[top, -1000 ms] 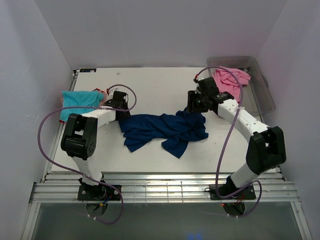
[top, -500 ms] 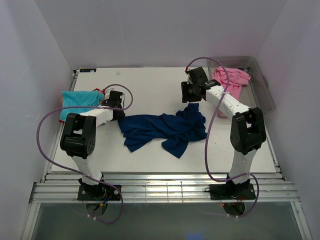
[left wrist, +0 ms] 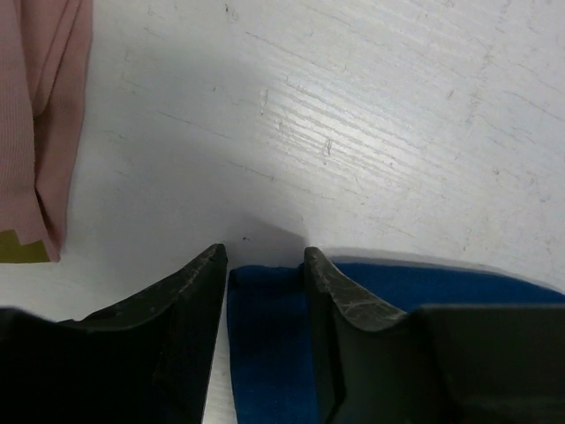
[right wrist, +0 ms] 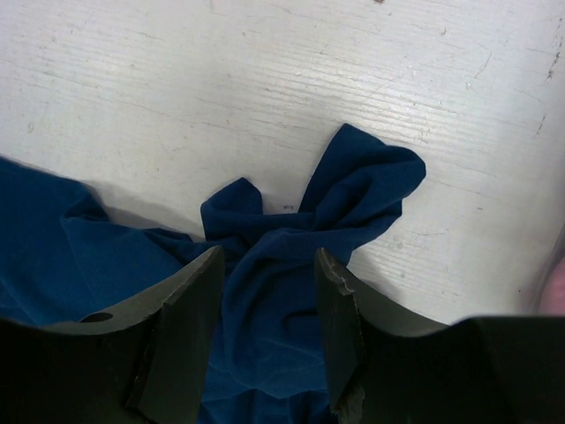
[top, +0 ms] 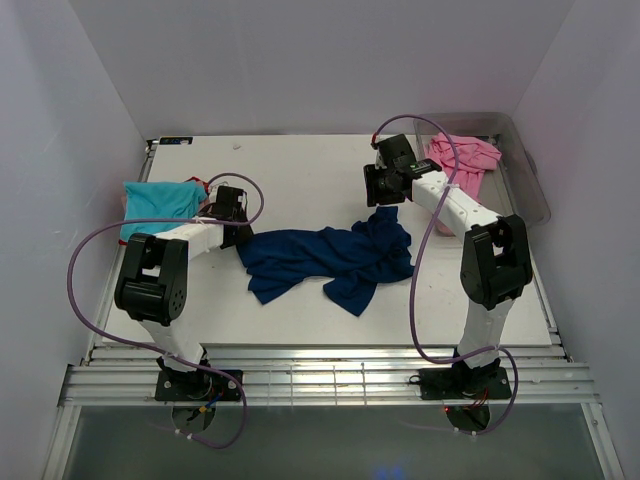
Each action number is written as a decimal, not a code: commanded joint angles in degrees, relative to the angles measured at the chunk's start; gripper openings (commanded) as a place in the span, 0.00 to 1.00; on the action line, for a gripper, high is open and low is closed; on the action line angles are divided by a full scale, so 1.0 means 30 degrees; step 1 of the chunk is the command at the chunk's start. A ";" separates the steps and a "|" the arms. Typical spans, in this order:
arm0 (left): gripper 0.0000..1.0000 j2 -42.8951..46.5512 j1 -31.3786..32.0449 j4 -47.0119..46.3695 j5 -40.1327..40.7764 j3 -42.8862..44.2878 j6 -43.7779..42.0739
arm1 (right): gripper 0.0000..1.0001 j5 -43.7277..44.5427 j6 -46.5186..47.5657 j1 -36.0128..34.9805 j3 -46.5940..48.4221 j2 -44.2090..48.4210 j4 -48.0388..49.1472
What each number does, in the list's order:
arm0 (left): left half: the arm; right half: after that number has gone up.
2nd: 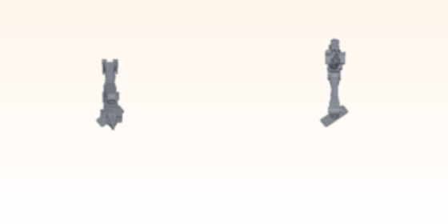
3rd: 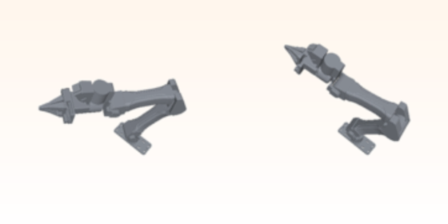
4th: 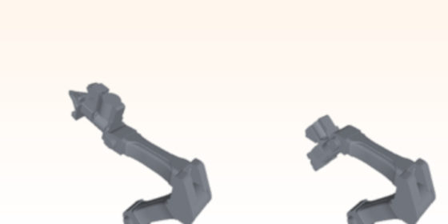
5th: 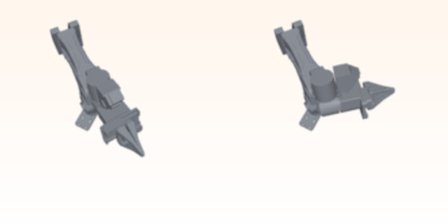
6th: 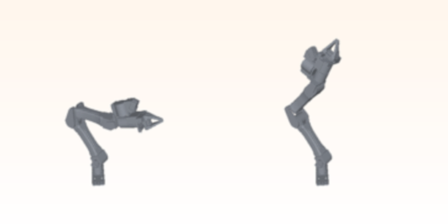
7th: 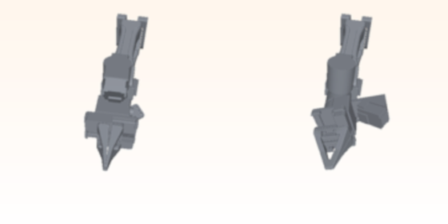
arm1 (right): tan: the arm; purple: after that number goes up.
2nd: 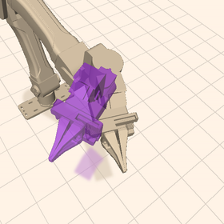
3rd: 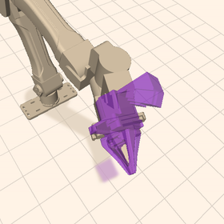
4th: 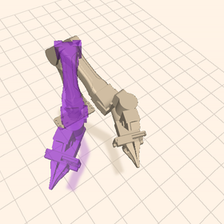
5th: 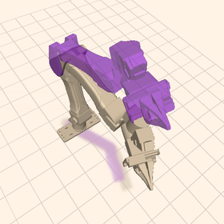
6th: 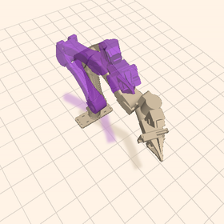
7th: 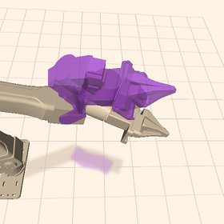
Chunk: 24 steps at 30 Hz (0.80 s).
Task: Fold and stack the t-shirts
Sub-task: Flatten the tshirt out
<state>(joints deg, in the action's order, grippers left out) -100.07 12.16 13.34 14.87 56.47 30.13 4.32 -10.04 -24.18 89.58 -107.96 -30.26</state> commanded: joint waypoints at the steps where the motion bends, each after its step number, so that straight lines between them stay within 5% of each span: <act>1: 0.49 0.0429 0.0105 0.0387 -0.0417 -0.0248 0.0181 | 0.52 0.0082 0.0125 -0.0024 0.0345 0.0070 0.0213; 2: 0.32 0.0167 0.0077 0.0386 -0.0417 -0.0219 0.0181 | 0.52 0.0201 0.0096 -0.0024 0.0403 -0.0192 0.0243; 6: 0.00 -0.0391 0.0076 0.0327 -0.0650 -0.0014 0.0181 | 0.52 -0.0002 0.0096 0.0093 0.1719 -0.1627 -0.0195; 24: 0.00 0.0310 0.0076 0.0474 -0.0681 -0.0131 0.0093 | 0.50 0.2252 -0.0139 0.0064 0.0493 -0.1894 -0.2511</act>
<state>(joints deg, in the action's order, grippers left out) -100.29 12.16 13.43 13.69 56.38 30.48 8.25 -10.50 -24.08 92.68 -116.95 -36.34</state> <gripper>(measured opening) 0.022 0.503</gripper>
